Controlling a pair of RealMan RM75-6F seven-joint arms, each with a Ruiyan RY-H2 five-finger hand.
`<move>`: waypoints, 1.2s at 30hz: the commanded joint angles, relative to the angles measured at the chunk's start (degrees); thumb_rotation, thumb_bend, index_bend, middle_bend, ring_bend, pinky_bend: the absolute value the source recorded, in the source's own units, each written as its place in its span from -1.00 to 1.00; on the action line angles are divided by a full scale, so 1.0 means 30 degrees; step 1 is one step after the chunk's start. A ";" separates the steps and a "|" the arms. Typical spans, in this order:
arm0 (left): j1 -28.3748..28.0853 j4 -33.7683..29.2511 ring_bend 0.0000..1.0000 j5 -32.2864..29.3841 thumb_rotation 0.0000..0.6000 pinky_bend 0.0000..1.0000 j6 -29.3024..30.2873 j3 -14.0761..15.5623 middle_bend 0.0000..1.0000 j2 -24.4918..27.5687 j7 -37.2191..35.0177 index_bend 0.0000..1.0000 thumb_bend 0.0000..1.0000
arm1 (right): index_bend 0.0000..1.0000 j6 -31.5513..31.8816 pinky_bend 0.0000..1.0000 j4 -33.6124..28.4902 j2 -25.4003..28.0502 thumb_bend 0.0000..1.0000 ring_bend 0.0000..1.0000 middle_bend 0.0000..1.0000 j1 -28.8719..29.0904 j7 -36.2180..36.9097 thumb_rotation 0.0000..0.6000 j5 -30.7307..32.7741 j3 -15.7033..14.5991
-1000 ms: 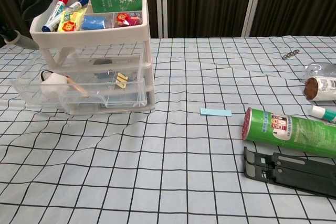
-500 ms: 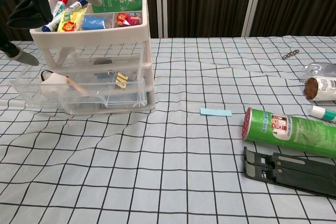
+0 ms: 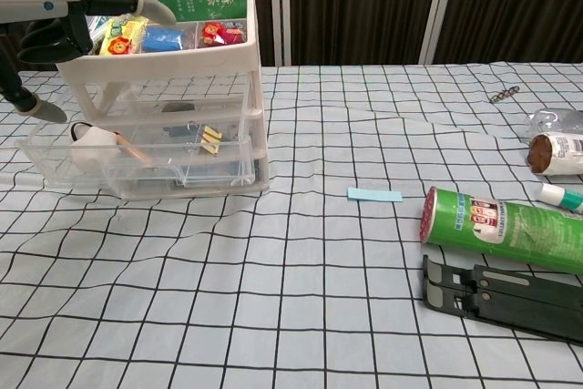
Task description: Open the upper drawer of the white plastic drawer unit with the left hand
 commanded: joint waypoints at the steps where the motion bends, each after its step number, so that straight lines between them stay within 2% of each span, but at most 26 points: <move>1: -0.0033 0.0302 0.43 0.0155 1.00 0.20 -0.0127 0.0129 0.65 -0.0117 0.0367 -0.93 -1.00 | -0.97 0.0018 -1.00 0.0002 0.0002 -0.78 -1.00 -1.00 -0.0009 0.0016 1.00 0.0022 0.0013; 11: -0.0243 0.0559 0.44 -0.0267 1.00 0.20 -0.1002 0.0358 0.65 -0.0061 0.0506 -0.92 -1.00 | -0.97 -0.0006 -1.00 0.0063 -0.0068 -0.78 -1.00 -1.00 0.0008 -0.0041 1.00 0.0010 0.0007; 22: -0.0611 0.1119 0.43 -0.0972 1.00 0.20 -0.1738 0.0464 0.65 -0.0781 0.1279 -0.93 -1.00 | -0.97 -0.0132 -1.00 0.0212 -0.0162 -0.78 -1.00 -1.00 0.0059 -0.0026 1.00 0.0193 0.0078; 29: -0.0649 0.1234 0.43 -0.0868 1.00 0.20 -0.1523 0.0544 0.65 -0.1145 0.1940 -0.93 -1.00 | -0.97 -0.0083 -1.00 0.0209 -0.0152 -0.78 -1.00 -1.00 0.0047 0.0041 1.00 0.0160 0.0082; 36: -0.0421 0.1828 0.43 0.0253 1.00 0.20 -0.0501 0.0618 0.65 -0.1693 0.2102 -0.93 -1.00 | -0.97 -0.0028 -1.00 0.0160 -0.0116 -0.78 -1.00 -1.00 0.0030 0.0133 1.00 0.0080 0.0058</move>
